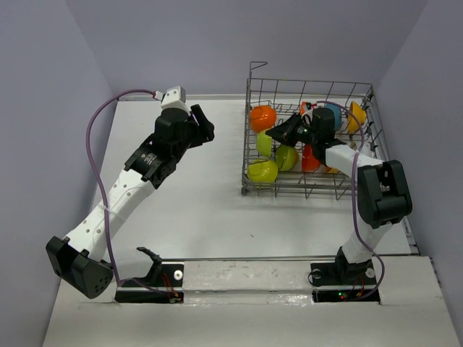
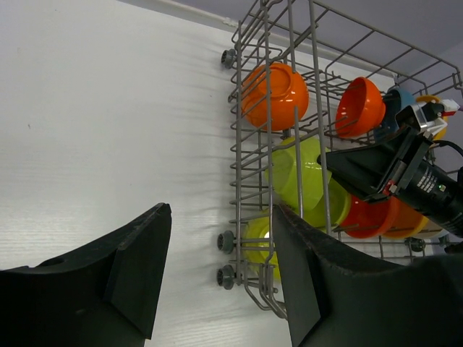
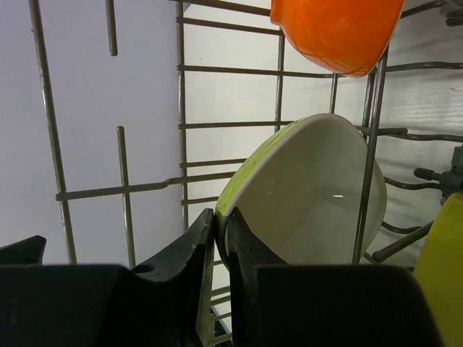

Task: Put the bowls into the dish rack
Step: Turn the bowl upside down over the dish rack.

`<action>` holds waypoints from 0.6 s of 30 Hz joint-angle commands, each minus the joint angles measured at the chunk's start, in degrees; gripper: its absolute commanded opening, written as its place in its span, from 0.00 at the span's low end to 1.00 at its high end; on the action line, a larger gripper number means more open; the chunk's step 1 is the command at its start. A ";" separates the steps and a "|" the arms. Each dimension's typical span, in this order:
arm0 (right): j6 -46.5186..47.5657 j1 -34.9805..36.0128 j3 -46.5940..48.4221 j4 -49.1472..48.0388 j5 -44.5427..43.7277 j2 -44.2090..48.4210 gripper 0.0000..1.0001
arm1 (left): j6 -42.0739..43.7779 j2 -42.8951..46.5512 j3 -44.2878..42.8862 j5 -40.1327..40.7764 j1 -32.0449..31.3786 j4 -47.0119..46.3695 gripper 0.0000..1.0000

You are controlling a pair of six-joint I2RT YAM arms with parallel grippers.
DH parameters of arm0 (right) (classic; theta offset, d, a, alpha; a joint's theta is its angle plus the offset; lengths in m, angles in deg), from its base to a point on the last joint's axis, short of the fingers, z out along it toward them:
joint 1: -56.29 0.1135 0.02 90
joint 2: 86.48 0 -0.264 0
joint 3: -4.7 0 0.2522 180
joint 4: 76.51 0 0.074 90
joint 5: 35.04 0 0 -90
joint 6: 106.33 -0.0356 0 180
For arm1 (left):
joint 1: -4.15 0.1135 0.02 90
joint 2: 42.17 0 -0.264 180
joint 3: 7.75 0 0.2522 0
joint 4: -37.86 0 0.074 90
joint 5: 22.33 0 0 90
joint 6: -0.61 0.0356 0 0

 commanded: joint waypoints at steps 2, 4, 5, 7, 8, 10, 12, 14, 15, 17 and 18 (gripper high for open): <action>2.84 -1.99 -0.56 1.31 -2.82 3.32 0.15 | 0.86 0.19 -0.79 -0.01 -0.70 -2.69 0.67; 3.37 -1.99 -0.47 1.75 -3.08 3.41 0.15 | 0.78 0.19 -0.79 0.08 -0.71 -2.69 0.67; 3.55 -1.99 -0.55 2.37 -3.26 3.76 0.15 | 0.77 0.11 -0.79 0.08 -0.79 -2.69 0.67; 4.25 -1.99 -0.56 2.99 -4.05 4.02 0.17 | 0.77 0.11 -0.79 0.08 -0.88 -2.69 0.67; 4.34 -1.99 -0.56 3.68 -4.57 4.20 0.18 | 0.77 0.11 -0.79 0.08 -0.79 -2.78 0.67; 5.04 -1.99 -0.47 4.91 -5.10 4.37 0.18 | 0.77 0.02 -0.70 0.08 -0.88 -2.78 0.67; 5.83 -1.99 -0.38 5.71 -5.98 4.73 0.18 | 0.69 0.02 -0.53 0.08 -0.88 -2.87 0.67; 6.36 -1.99 -0.20 7.03 -6.69 4.99 0.19 | 0.69 0.02 -0.53 0.08 -1.06 -2.87 0.67; 6.80 -1.99 -0.12 7.38 -7.21 5.25 0.19 | 0.69 0.02 -0.61 0.17 -0.97 -2.96 0.67; 7.15 -1.99 -0.12 8.17 -7.65 5.43 0.19 | 0.69 0.02 -0.61 0.17 -0.97 -2.96 0.67; 7.50 -1.99 0.06 8.52 -7.92 5.52 0.19 | 0.69 -0.07 -0.61 0.17 -1.06 -2.96 0.66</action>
